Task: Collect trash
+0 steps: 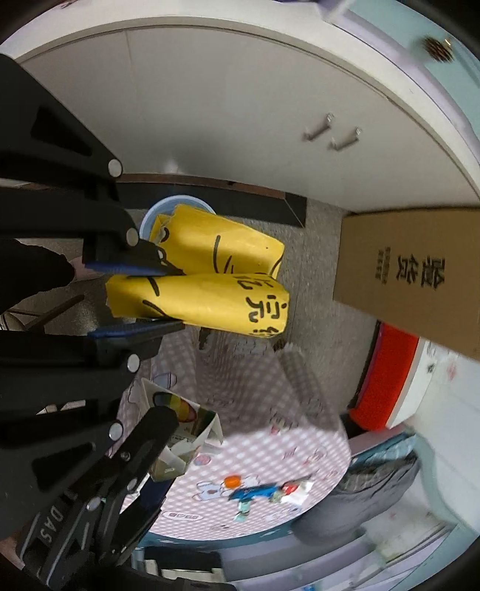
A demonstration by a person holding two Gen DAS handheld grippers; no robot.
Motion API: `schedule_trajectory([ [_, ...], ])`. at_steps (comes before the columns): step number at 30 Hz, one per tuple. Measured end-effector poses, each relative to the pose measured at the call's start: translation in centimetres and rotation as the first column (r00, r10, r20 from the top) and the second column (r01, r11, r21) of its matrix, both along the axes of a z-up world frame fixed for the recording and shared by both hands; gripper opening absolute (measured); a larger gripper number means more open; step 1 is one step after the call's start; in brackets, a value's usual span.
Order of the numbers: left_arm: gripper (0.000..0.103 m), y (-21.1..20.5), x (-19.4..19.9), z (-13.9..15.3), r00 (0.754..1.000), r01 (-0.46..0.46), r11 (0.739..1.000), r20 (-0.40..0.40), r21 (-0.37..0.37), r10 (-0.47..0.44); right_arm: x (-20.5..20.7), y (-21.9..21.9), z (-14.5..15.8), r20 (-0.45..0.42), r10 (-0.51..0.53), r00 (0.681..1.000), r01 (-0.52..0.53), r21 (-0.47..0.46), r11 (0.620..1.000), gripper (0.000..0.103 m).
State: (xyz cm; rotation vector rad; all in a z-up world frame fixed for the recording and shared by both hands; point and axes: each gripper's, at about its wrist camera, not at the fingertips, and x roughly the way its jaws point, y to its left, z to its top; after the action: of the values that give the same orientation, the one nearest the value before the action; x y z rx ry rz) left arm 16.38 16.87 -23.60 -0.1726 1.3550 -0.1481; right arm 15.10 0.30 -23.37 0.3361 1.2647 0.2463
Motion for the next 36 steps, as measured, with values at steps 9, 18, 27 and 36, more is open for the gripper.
schedule_trajectory([
  [9, 0.021, 5.4, -0.8, -0.4, 0.992, -0.123, 0.992, -0.004, 0.018, 0.123, 1.8, 5.2, -0.9, -0.012, 0.120, 0.993, -0.120, 0.001, 0.993, 0.076],
  [18, 0.021, 9.1, -1.8, -0.7, 0.980, -0.195, 0.979, -0.016, 0.059, 0.196, 1.9, 8.0, -2.4, -0.061, 0.153, 0.986, -0.154, -0.001, 0.988, 0.083],
  [27, 0.021, 9.0, -2.3, -0.6, 0.982, -0.188, 0.981, -0.008, 0.053, 0.188, 1.4, 8.1, -1.6, -0.050, 0.154, 0.987, -0.155, -0.015, 0.988, 0.083],
  [36, 0.022, 7.4, -2.7, -0.4, 0.987, -0.158, 0.986, 0.000, 0.055, 0.158, 0.2, 6.5, -0.1, -0.004, 0.122, 0.993, -0.122, -0.025, 0.992, 0.083],
])
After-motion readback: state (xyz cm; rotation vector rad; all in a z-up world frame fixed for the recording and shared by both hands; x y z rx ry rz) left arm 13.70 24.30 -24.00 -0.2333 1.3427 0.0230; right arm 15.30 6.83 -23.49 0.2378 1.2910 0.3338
